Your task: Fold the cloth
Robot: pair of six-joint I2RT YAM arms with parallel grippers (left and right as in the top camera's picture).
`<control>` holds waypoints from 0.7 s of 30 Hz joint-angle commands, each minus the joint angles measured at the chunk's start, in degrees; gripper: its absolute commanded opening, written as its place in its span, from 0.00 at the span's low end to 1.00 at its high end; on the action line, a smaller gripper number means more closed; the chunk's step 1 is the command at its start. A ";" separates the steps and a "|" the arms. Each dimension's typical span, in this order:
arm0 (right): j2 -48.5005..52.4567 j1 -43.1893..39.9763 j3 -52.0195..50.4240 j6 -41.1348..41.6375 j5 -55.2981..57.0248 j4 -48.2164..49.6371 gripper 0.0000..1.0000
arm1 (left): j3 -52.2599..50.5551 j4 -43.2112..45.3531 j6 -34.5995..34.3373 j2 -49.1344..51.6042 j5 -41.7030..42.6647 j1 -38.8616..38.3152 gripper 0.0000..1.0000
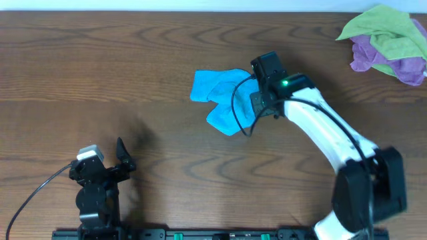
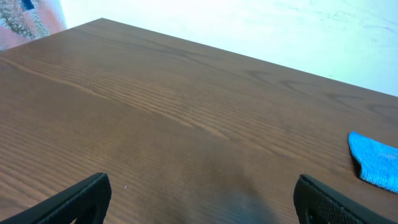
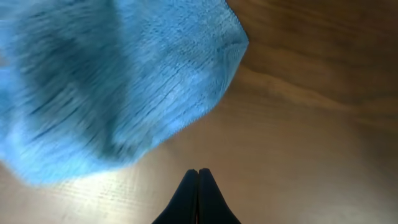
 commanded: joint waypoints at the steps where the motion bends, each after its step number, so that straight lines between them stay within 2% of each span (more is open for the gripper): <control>1: 2.91 -0.76 -0.46 -1.07 -1.99 2.25 0.01 | -1.42 -0.59 0.00 -0.33 -0.81 -0.15 0.95; 11: 9.05 -1.40 -0.39 -2.38 -5.62 8.66 0.02 | -1.42 -0.59 0.00 -0.33 -0.81 -0.15 0.95; 21: 12.57 -6.54 3.48 -2.78 -7.65 9.18 0.02 | -1.42 -0.59 0.00 -0.33 -0.81 -0.15 0.95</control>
